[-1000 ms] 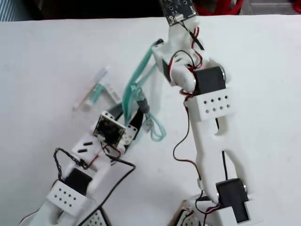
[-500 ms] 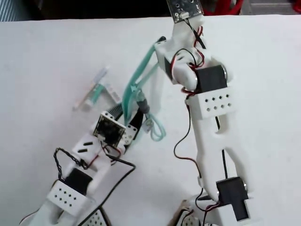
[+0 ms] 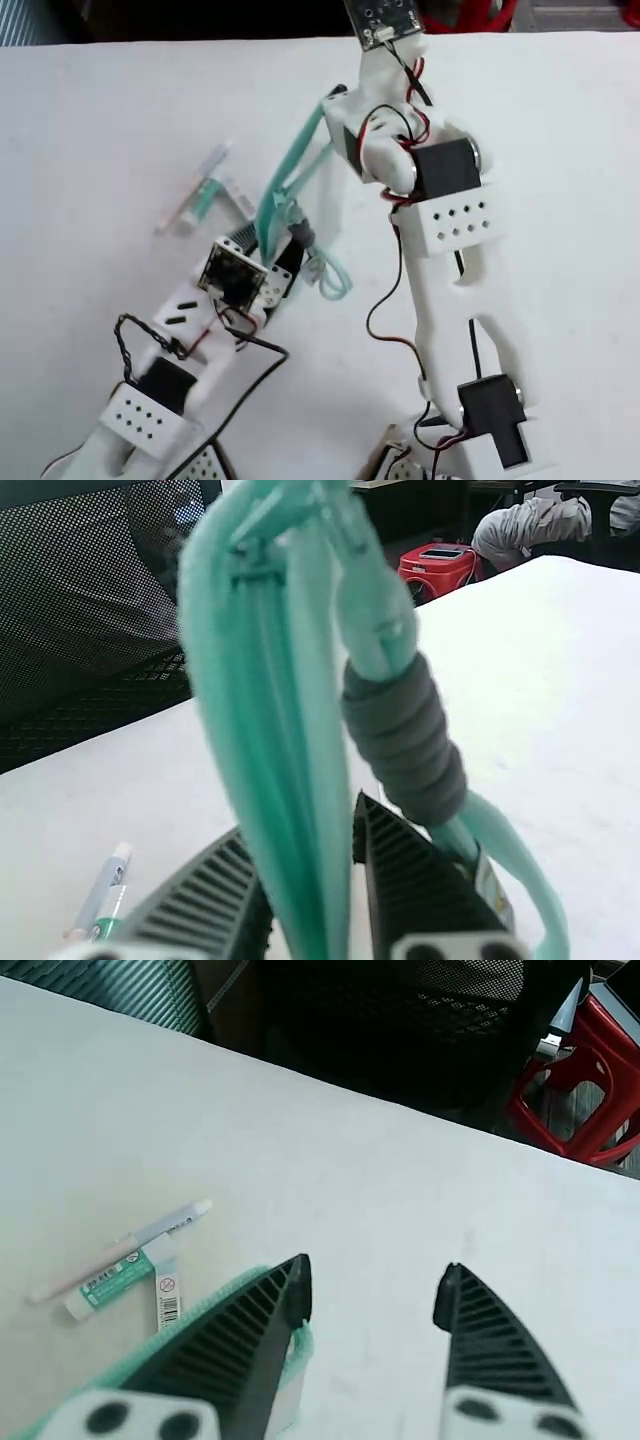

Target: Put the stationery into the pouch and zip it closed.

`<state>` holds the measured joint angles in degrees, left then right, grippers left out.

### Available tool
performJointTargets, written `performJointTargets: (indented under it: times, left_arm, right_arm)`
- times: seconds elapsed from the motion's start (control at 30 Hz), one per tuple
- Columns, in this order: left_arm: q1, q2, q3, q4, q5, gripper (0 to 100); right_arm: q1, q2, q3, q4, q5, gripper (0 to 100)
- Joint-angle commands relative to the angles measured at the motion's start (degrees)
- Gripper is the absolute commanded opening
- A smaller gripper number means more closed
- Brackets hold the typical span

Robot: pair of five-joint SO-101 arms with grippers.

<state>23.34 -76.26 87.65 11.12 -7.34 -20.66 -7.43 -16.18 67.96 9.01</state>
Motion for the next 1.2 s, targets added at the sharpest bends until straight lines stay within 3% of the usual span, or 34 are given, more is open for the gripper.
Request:
performJointTargets:
  times: [0.0,0.47,0.67,0.8,0.97,1.17]
  left_arm:
    - [-0.4,-0.66,-1.67,-1.41,-0.53,11]
    - [-0.4,-0.75,-1.67,-1.49,-0.53,11]
    - [-0.4,-0.75,-1.67,-1.23,-0.53,11]
    - [-0.4,-0.75,-1.67,-1.23,-0.53,11]
    - [-0.4,-0.75,-1.67,-1.23,-0.53,11]
    - [-0.4,-0.75,-1.67,-1.23,-0.53,11]
  right_arm:
    - [-1.63,-1.45,-0.97,2.51,-0.35,20.4]
    - [-4.88,-4.09,-3.52,11.38,-0.18,20.5]
    - [-4.53,-4.0,-3.6,10.33,-0.09,19.4]
    - [-2.15,-4.0,-3.6,7.6,-0.18,13.4]
    - [-0.13,-3.91,-3.34,4.7,-0.18,17.0]
    - [-0.4,-3.91,-3.16,4.79,-0.09,14.3]
